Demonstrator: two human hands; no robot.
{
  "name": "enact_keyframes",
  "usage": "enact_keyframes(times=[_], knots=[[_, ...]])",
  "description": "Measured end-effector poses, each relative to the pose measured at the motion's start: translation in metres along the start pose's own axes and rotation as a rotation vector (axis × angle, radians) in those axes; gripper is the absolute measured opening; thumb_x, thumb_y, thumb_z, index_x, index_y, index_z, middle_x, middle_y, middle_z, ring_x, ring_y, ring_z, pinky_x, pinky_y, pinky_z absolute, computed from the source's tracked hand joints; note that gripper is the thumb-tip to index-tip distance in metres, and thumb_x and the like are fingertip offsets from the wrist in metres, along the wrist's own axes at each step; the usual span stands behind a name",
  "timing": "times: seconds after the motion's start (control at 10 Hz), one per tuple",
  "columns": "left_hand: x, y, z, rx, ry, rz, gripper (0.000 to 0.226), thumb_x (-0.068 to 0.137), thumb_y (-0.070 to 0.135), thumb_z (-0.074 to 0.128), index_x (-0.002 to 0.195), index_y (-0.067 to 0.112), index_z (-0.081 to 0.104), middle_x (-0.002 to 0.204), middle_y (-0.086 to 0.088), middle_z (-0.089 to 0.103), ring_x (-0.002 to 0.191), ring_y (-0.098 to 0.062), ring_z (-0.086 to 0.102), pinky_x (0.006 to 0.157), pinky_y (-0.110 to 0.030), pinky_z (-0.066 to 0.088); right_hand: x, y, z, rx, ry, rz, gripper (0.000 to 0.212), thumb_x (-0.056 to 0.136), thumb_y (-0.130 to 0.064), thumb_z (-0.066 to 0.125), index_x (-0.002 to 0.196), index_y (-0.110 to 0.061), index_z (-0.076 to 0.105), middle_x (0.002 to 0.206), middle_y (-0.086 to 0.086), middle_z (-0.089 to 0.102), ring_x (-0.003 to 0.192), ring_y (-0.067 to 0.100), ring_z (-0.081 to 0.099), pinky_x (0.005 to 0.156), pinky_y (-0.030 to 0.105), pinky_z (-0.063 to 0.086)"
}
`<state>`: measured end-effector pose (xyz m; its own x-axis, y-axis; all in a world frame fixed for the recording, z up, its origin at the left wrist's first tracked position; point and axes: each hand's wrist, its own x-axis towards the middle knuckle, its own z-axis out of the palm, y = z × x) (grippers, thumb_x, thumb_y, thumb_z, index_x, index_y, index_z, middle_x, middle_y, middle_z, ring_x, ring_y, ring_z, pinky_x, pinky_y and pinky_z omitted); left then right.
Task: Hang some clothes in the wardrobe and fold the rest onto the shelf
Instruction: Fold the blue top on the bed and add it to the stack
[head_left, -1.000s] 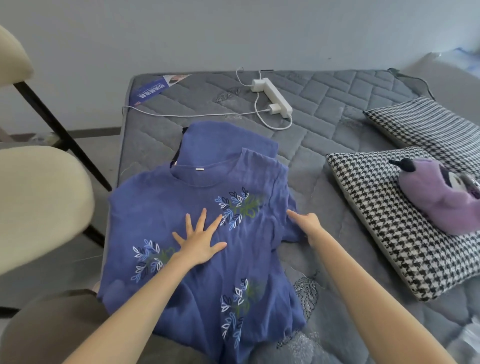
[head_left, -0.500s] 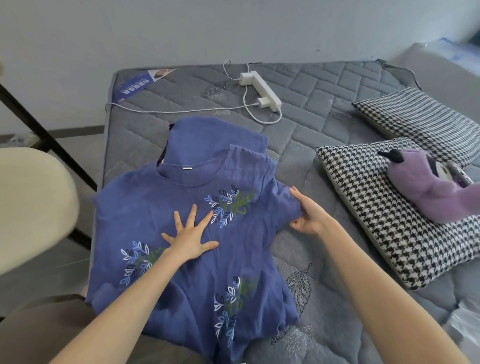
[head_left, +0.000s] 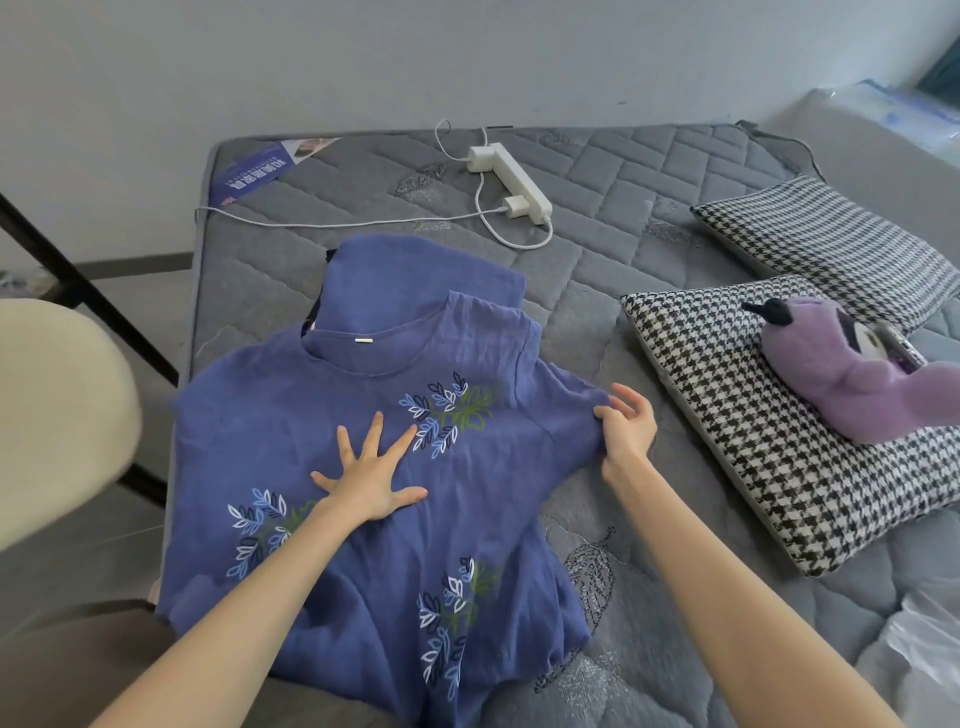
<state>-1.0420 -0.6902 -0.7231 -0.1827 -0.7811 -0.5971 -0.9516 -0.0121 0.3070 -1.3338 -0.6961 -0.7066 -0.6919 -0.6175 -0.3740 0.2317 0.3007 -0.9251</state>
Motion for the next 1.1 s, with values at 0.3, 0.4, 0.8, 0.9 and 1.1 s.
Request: enact_keyframes(times=[0.3,0.4,0.8,0.9,1.1], knots=[[0.001,0.0,0.0,-0.004,-0.001,0.0,0.085,0.086,0.06,0.054,0.145,0.053,-0.007,0.153,0.012,-0.032,0.139,-0.035,-0.031,0.102,-0.075,0.01,0.03,-0.001,0.011,-0.396,-0.089,0.188,0.048,0.084,-0.035,0.07,0.117,-0.004,0.057,0.117,0.01,0.06,0.108,0.025,0.058,0.083,0.031,0.047],[0.002,-0.001,0.0,-0.006,-0.002,0.0,0.086,0.086,0.06,0.054,0.145,0.053,-0.007,0.153,0.012,-0.032,0.139,-0.036,-0.031,0.102,-0.075,0.01,0.035,-0.014,0.024,-0.426,-0.193,0.251,0.066,0.087,-0.042,0.066,0.135,-0.001,0.046,0.129,0.009,0.055,0.121,0.028,0.053,0.096,0.034,0.045],[0.005,0.001,-0.007,-0.035,-0.01,-0.008,0.093,0.08,0.055,0.066,0.145,0.053,-0.001,0.155,0.012,-0.025,0.141,-0.038,-0.025,0.099,-0.077,0.014,0.048,-0.039,0.038,-0.477,-0.642,0.569,0.048,0.085,-0.06,0.059,0.102,-0.017,0.072,0.108,0.003,0.071,0.1,0.02,0.065,0.083,0.033,0.052],[0.004,0.0,-0.007,-0.033,0.002,-0.011,0.093,0.08,0.055,0.066,0.145,0.054,0.0,0.156,0.012,-0.024,0.141,-0.038,-0.025,0.1,-0.077,0.016,0.043,-0.038,0.037,-0.518,-0.619,0.579,0.037,0.083,-0.051,0.067,0.096,-0.016,0.07,0.098,0.003,0.072,0.095,0.019,0.065,0.091,0.033,0.051],[0.004,0.001,-0.007,-0.032,0.008,-0.013,0.092,0.081,0.054,0.065,0.145,0.053,0.0,0.156,0.012,-0.024,0.141,-0.038,-0.024,0.1,-0.077,0.016,0.049,-0.027,0.031,-0.109,-0.18,0.185,0.014,0.09,-0.018,0.065,0.102,-0.011,0.062,0.089,0.007,0.065,0.078,0.019,0.059,0.063,0.027,0.05]])
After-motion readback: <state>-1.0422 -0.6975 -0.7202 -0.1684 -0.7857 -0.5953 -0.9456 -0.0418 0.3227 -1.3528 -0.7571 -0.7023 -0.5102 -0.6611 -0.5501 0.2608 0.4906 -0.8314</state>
